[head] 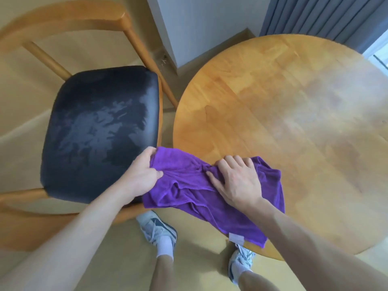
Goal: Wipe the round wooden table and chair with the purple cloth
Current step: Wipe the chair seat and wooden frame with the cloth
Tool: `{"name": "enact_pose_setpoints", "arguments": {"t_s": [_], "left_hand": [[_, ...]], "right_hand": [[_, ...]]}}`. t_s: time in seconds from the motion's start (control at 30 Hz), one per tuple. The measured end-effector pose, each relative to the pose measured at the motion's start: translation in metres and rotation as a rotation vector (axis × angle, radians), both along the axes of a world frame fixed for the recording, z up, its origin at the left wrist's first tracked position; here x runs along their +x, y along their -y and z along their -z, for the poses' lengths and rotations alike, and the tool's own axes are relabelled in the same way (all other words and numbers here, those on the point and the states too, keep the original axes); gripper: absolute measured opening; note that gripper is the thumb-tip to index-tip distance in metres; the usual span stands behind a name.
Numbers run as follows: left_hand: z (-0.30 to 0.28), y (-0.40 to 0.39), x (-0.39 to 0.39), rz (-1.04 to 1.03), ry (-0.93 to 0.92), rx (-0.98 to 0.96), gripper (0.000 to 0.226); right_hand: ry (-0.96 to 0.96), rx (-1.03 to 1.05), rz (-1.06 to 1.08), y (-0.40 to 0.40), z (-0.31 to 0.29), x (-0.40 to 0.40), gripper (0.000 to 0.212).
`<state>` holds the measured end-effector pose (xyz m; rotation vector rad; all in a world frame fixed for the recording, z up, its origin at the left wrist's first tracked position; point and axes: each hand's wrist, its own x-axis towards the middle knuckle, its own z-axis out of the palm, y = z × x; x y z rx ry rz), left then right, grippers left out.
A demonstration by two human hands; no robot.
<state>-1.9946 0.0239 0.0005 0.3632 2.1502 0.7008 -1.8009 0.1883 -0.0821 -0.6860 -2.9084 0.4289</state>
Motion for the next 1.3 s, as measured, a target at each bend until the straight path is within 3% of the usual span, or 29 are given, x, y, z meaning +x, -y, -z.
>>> {"name": "enact_pose_setpoints", "arguments": {"t_s": [0.23,0.5,0.63,0.73,0.9,1.13,1.3], "left_hand": [[0.01,0.059,-0.095,-0.067,-0.17,-0.009,0.039],[0.026,0.156,-0.243,-0.268,-0.388,-0.053,0.046],[0.052,0.201,-0.309,-0.299,-0.489,-0.322,0.067],[0.07,0.214,-0.317,-0.104,-0.487,-0.416,0.086],[0.108,0.201,-0.305,0.142,-0.269,-0.439,0.088],[0.137,0.202,-0.29,0.211,-0.429,-0.457,0.079],[0.137,0.199,-0.309,0.279,-0.468,-0.428,0.085]], "right_hand": [[-0.043,-0.046,-0.104,0.043,-0.007,-0.117,0.04],[-0.017,-0.11,-0.235,0.132,0.001,-0.311,0.034],[0.084,0.006,-0.205,0.173,0.014,-0.377,0.047],[0.175,0.013,-0.195,0.194,0.026,-0.383,0.069],[0.396,-0.014,-0.282,0.203,0.065,-0.36,0.08],[0.332,0.092,-0.366,0.182,0.083,-0.357,0.079],[0.288,0.138,-0.447,0.15,0.085,-0.379,0.08]]}}
